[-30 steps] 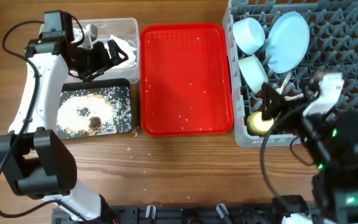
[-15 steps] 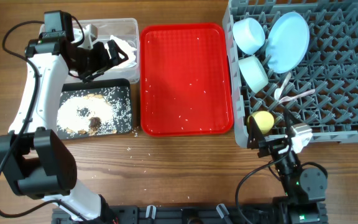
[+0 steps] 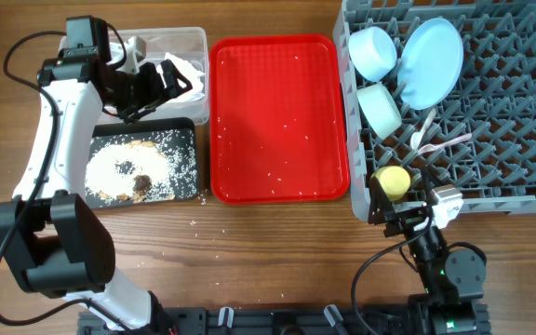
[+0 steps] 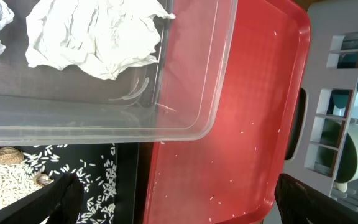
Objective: Sort waste into correct bins and load items into the dishwasher rack
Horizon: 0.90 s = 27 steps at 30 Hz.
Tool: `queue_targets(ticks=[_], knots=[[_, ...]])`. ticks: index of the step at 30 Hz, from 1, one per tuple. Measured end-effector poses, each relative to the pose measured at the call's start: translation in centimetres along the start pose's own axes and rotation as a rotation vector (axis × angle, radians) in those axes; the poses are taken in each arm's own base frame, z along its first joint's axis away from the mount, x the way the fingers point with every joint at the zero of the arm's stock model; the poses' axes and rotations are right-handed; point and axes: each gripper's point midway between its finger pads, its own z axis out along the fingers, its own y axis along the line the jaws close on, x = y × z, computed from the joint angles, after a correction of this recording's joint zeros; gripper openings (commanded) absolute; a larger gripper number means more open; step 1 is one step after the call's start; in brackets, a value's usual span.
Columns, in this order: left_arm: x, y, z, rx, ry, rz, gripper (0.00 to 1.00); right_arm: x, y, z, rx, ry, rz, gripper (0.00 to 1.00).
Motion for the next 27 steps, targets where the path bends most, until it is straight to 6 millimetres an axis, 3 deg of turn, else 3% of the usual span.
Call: queue_targets(ticks=[7,10,13,16,19,21,22,27], knots=[[0.0,0.1,-0.1,-0.006,-0.001,0.0,1.0,0.0,0.0,0.0,0.0,0.0,0.0,1.0],[0.4,0.5,-1.2,-0.073,-0.016,0.007,1.0,0.0,0.0,0.0,0.0,0.0,0.0,1.0],[0.8,-2.2,-5.4,-0.12,-0.131,0.098,1.0,0.0,0.0,0.0,0.0,0.0,0.0,1.0],[1.0,-7.3,-10.1,-0.082,-0.341,0.252,1.0,0.0,0.0,0.0,0.0,0.0,0.0,1.0],[3.2,-11.6,-16.0,0.019,-0.627,0.399,1.0,-0.1,0.0,0.0,0.0,-0.003,0.0,1.0],[4.1,-11.6,-18.2,0.054,-0.772,0.426,1.0,-0.1,0.0,0.0,0.0,-0.003,-0.001,1.0],[5.1,-10.5,-18.2,0.058,-0.82,0.427,1.0,-0.1,0.0,0.0,0.0,-0.003,-0.001,1.0],[10.6,-4.0,-15.7,0.051,-0.947,0.383,1.0,-0.1,0.0,0.0,0.0,-0.005,-0.001,1.0]])
